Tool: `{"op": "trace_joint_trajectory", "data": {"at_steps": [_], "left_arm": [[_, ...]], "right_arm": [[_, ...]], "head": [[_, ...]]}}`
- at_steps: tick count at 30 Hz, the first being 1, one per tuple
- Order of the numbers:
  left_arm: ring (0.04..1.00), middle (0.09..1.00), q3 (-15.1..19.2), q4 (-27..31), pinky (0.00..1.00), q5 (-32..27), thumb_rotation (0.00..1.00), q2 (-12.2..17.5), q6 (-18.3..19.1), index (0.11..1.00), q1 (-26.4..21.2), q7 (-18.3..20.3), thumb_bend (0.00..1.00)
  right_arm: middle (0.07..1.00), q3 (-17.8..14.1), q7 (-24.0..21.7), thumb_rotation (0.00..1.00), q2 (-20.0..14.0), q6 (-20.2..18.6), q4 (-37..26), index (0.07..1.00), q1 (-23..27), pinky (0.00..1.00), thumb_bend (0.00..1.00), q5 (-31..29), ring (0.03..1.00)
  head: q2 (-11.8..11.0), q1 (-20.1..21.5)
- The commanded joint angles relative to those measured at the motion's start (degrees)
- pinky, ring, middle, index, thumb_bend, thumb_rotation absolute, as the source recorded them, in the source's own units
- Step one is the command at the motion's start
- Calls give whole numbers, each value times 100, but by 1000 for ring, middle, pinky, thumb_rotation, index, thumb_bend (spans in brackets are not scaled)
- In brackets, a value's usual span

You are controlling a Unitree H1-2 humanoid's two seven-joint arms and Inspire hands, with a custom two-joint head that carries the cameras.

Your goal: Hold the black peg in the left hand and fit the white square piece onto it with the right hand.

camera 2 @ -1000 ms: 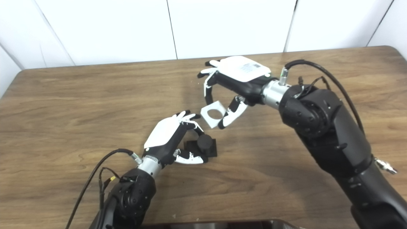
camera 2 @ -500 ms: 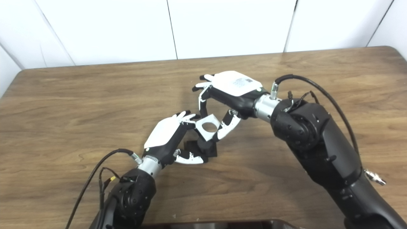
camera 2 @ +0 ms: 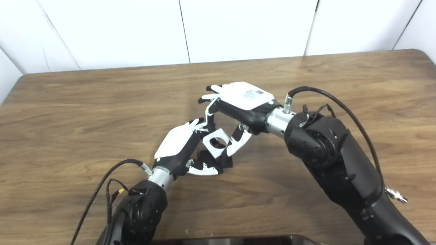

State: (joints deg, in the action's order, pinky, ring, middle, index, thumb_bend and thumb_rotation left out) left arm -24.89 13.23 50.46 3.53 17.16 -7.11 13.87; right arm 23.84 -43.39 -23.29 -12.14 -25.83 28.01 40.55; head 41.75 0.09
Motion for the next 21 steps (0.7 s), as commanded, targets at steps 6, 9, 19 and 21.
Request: {"op": "trace_joint_trajectory", "data": {"at_steps": [6, 9, 19, 21], "left_arm": [[987, 902, 34, -30, 1000, 85, 89, -30, -9, 489, -191, -106, 504], [988, 905, 25, -23, 1000, 97, 88, -22, -4, 489, -210, -80, 504], [987, 903, 40, -29, 1000, 85, 89, -37, -8, 489, -235, -113, 505], [985, 902, 34, -28, 1000, 97, 89, -31, -22, 489, -232, -125, 505]], "right_arm": [[907, -61, -105, 149, -31, 70, -331, 490, 105, 1000, 525, -23, 1000], [909, -66, -188, 147, -73, 60, -382, 490, 100, 1000, 525, -20, 1000], [907, -104, -316, 149, -97, 90, -380, 491, 32, 1000, 525, 26, 1000], [907, -111, -293, 148, -97, 117, -355, 491, 22, 1000, 525, 29, 1000]], "head": [[23, 4], [32, 6], [44, 5], [54, -2]]}}
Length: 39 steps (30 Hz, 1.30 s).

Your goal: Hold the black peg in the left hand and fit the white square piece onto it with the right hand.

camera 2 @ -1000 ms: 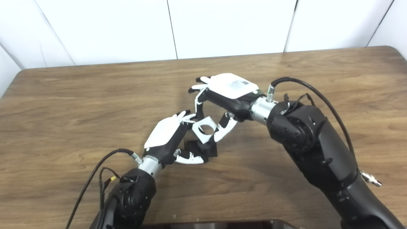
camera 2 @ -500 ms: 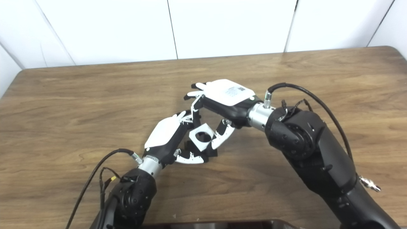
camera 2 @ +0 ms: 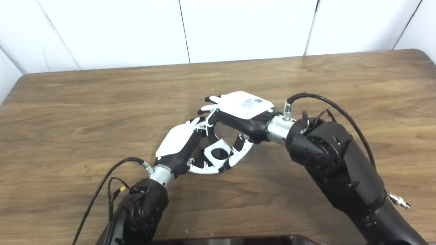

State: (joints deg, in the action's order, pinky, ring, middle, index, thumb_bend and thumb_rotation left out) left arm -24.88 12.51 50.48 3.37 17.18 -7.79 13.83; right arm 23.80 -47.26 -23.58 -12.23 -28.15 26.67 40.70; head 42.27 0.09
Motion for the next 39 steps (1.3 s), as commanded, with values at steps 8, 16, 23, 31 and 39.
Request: {"op": "trace_joint_trajectory", "data": {"at_steps": [8, 16, 23, 31, 39], "left_arm": [[985, 902, 33, 85, 1000, 89, 87, -25, -15, 489, -149, -117, 504], [987, 902, 34, 99, 1000, 54, 87, -46, -17, 489, -126, -118, 504], [989, 904, 29, 77, 1000, 75, 87, -34, -8, 489, -150, -102, 505], [985, 901, 18, 50, 1000, 96, 87, -61, 9, 489, -185, -99, 505], [984, 902, 17, 26, 1000, 91, 89, -57, -18, 489, -199, -115, 505]], "right_arm": [[909, -152, 188, 147, -86, 193, -30, 491, 139, 1000, 525, 66, 1000], [903, -159, 712, 145, -117, 874, 192, 491, 95, 1000, 525, 331, 998], [908, -177, 752, 143, -108, 1078, 218, 491, 102, 1000, 525, 524, 1000], [904, -164, 760, 142, -53, 1203, 213, 491, 55, 1000, 525, 560, 1000], [904, -92, 680, 145, 17, 1202, 166, 491, 35, 1000, 525, 552, 1000]], "head": [[5, 9], [7, -2], [-7, 9], [4, 0], [16, -9]]}}
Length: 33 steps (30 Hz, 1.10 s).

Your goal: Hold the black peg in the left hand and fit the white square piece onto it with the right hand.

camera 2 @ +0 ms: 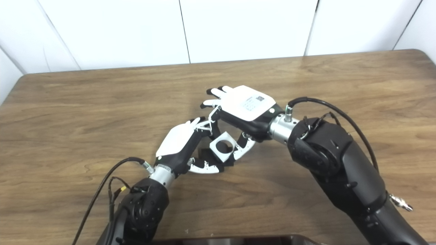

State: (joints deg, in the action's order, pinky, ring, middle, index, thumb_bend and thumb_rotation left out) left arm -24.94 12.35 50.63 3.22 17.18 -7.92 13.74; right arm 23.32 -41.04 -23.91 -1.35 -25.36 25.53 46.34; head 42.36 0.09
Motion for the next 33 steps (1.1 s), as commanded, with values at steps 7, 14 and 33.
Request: {"op": "trace_joint_trajectory", "data": {"at_steps": [7, 14, 33], "left_arm": [[994, 907, 26, 81, 1000, 58, 90, -46, 55, 491, -203, 3, 506], [989, 903, 25, 58, 1000, 70, 88, -84, 54, 490, -182, -44, 507], [985, 902, 10, 97, 1000, 143, 88, -101, 42, 489, -145, -123, 504]], "right_arm": [[904, 64, 16, 146, 118, 161, -129, 491, 111, 1000, 525, 37, 997], [902, 82, 60, 143, 150, 199, -81, 491, 69, 1000, 525, 76, 992], [906, -129, 112, 142, 46, 170, 145, 492, 95, 1000, 525, 2, 1000]], "head": [[30, -29], [27, -50], [26, -80]]}}
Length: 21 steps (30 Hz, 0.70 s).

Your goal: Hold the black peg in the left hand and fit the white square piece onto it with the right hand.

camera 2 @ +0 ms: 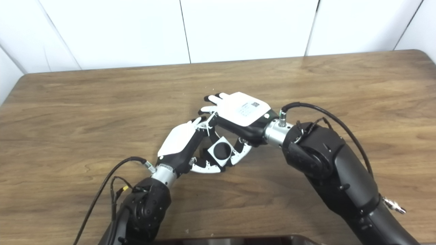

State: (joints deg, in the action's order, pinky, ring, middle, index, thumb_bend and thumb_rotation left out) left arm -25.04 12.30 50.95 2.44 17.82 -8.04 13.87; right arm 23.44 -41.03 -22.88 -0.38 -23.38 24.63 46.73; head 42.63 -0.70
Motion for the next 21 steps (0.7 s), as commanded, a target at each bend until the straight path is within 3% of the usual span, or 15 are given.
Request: {"op": "trace_joint_trajectory", "data": {"at_steps": [1, 20, 21], "left_arm": [[986, 903, 19, 112, 1000, 115, 89, -23, -7, 489, -132, -119, 504], [987, 902, 38, 149, 1000, 124, 89, -33, 40, 489, -148, -72, 505], [986, 901, 34, 138, 1000, 136, 89, -42, 37, 489, -153, -90, 505]], "right_arm": [[906, -159, 117, 141, -70, 78, -43, 492, 183, 1000, 525, -46, 1000], [914, -320, 205, 147, -107, 117, 113, 495, 70, 1000, 524, -32, 998], [914, -320, 174, 161, -108, 93, 94, 530, 74, 1000, 594, -25, 997]], "head": [[2, 3], [46, -29], [48, -37]]}}
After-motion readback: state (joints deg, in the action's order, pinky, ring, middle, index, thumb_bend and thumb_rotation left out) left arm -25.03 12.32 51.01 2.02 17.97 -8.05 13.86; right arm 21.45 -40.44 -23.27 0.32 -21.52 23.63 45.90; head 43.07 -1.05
